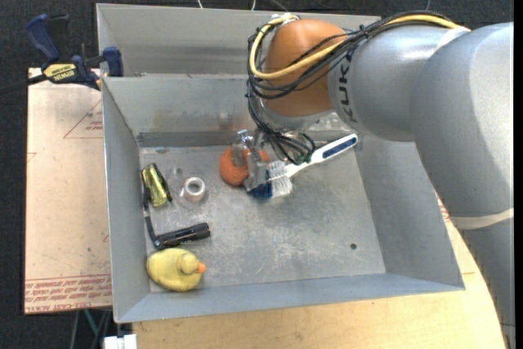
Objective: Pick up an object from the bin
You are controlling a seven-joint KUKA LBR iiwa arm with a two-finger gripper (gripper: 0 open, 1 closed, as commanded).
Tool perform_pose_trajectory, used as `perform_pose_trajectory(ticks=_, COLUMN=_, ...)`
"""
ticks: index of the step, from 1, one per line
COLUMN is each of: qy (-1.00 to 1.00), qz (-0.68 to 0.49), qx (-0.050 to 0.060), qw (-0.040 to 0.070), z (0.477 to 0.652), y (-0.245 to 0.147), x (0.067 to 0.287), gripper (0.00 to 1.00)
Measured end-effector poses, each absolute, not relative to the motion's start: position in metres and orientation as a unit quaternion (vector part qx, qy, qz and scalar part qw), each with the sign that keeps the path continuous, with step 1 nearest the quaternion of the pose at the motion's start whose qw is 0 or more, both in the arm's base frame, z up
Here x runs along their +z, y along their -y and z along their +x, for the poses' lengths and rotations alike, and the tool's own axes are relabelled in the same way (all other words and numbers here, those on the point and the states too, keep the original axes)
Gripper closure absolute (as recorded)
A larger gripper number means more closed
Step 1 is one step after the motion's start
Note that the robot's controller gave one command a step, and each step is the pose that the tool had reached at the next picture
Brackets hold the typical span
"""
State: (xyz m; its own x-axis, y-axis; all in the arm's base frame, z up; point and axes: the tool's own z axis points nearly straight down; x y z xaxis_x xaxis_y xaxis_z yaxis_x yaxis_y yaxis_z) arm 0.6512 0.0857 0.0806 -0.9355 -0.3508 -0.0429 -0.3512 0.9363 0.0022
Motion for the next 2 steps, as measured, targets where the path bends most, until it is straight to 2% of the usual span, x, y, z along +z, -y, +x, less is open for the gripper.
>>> perform_pose_trajectory(ticks=1, qy=-0.983, qz=-0.181, qx=0.003, qw=0.017, z=0.646, y=-0.091, x=0.096, gripper=1.0)
perform_pose_trajectory(ticks=2, qy=-0.978, qz=-0.209, qx=0.004, qw=0.022, z=0.644, y=-0.094, x=0.121, gripper=1.0)
